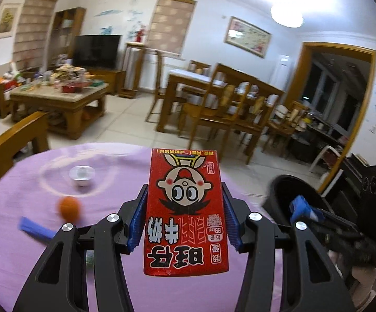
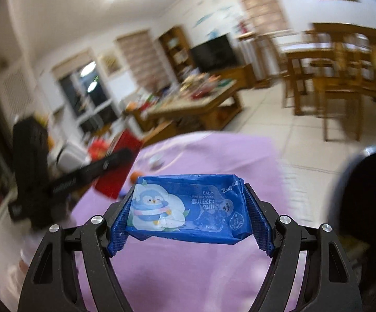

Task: Collect trash
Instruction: 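Carry the red box and wipes pack over the bin and open both tools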

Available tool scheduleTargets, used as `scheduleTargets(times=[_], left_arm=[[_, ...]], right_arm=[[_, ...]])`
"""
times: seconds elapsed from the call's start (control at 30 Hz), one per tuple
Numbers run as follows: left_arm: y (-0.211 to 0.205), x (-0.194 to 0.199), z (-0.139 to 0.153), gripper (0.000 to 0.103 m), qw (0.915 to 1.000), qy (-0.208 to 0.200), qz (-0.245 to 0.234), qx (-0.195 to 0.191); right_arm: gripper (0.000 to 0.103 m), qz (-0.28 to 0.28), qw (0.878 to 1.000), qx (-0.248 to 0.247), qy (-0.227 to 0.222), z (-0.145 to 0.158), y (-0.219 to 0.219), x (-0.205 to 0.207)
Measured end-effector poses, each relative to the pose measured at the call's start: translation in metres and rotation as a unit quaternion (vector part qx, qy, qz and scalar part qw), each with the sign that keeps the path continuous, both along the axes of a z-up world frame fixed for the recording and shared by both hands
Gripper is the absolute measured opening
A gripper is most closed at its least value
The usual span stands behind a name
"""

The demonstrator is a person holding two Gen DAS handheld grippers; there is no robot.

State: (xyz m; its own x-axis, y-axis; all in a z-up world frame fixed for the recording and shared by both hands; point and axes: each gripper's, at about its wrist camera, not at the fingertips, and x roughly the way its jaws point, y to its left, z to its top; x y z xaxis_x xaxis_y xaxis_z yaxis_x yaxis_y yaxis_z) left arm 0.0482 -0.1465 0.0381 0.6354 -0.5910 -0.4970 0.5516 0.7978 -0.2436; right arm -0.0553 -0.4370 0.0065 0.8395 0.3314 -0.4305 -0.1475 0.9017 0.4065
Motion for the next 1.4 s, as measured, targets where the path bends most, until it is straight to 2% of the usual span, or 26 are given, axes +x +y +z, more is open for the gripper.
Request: scheduleTargets(times=[0.1, 0.23, 0.4, 0.57, 0.73, 0.93, 1.4], left_arm=[[-0.04, -0.015, -0.002, 0.051, 0.9994, 0.0, -0.036, -0.003], [-0.097, -0.029, -0.007, 0.051, 0.9964, 0.006, -0.085, -0.004], [-0.176, -0.052, -0.02, 0.051, 0.9878, 0.008, -0.155, 0.013], [-0.236, -0.066, -0.036, 0.051, 0.9793, 0.015, -0.199, 0.032], [-0.277, -0.073, -0.058, 0.051, 0.9729, 0.033, -0.221, 0.059], [-0.295, -0.07, -0.08, 0.051, 0.9682, 0.055, -0.227, 0.089], [-0.311, -0.075, -0.088, 0.051, 0.9626, 0.063, -0.239, 0.111]], right_arm=[[0.076, -0.069, 0.997, 0.022, -0.021, 0.004, -0.051, -0.034], [0.076, -0.15, 0.987, 0.04, -0.047, 0.008, -0.116, -0.073], [0.076, -0.216, 0.973, 0.067, -0.053, -0.005, -0.188, -0.104], [0.076, -0.247, 0.964, 0.085, -0.051, -0.02, -0.24, -0.118], [0.076, -0.252, 0.962, 0.098, -0.042, -0.039, -0.267, -0.117], [0.076, -0.255, 0.96, 0.115, -0.026, -0.058, -0.281, -0.093], [0.077, -0.238, 0.964, 0.121, -0.01, -0.065, -0.277, -0.078]])
